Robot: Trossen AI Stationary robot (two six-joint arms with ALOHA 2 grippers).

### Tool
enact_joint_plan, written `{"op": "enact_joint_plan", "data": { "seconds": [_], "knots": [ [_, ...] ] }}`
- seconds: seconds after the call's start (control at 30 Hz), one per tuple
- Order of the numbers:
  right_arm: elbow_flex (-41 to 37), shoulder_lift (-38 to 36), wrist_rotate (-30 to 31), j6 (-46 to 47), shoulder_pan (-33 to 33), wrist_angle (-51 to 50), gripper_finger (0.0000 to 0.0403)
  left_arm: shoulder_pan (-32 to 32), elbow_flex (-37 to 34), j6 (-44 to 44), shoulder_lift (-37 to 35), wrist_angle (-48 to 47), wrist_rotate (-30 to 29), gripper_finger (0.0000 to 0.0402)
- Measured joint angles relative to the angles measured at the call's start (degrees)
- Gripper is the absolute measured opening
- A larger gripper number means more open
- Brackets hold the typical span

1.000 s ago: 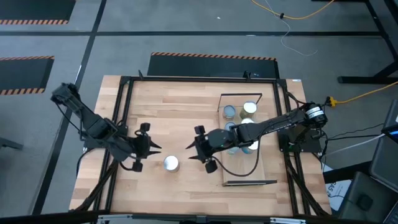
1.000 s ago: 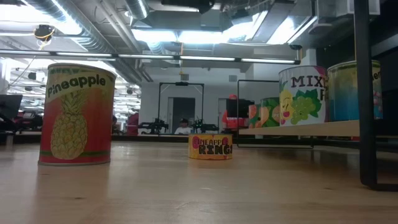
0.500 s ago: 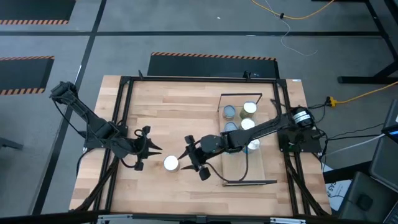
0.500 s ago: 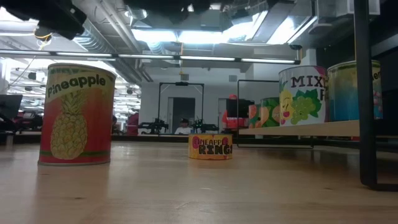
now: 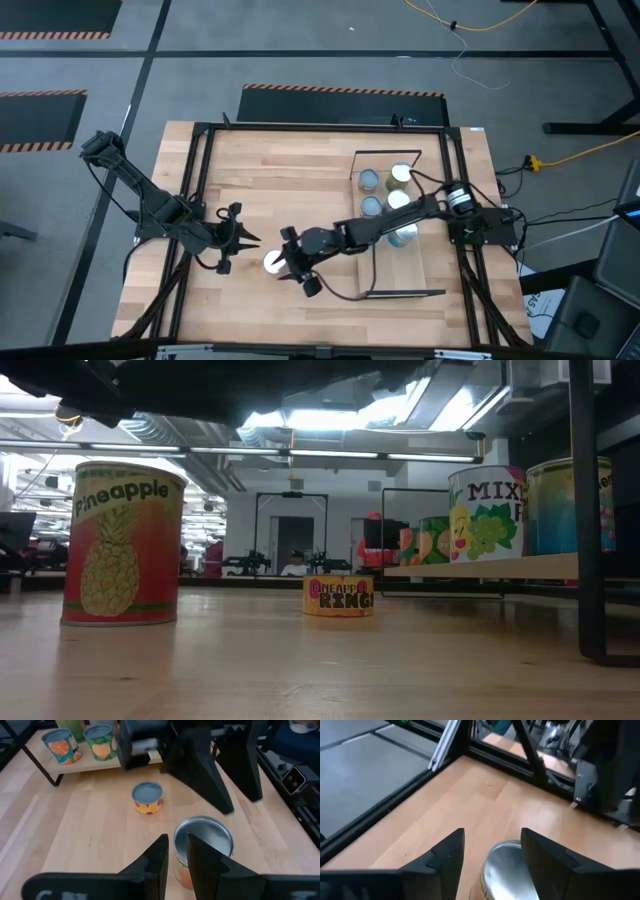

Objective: Pick and place cans onto a shelf
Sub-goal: Put the canned pineapple on the shelf

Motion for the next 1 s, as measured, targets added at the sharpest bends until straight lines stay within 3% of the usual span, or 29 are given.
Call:
{"op": "enact_joint_plan", "data": {
  "seconds": [0.27, 0.7, 1.0],
  "knots": [
    [10.47, 5.11, 0.06, 1.35, 0.00, -16.19, 0.0198, 0.00, 0.00, -0.03, 0.02, 0.00, 0.00, 0.0061],
    [9.80, 5.31, 2.56, 1.27, -0.11, -17.47, 0.0194, 0.00, 0.00, -0.03, 0.04, 0.00, 0.02, 0.0061],
    [9.85, 6.67, 2.74, 1.05, -0.11, -16.69, 0.0146, -0.02, 0.02, -0.10, 0.04, 0.02, 0.07, 0.0061]
  ]
}}
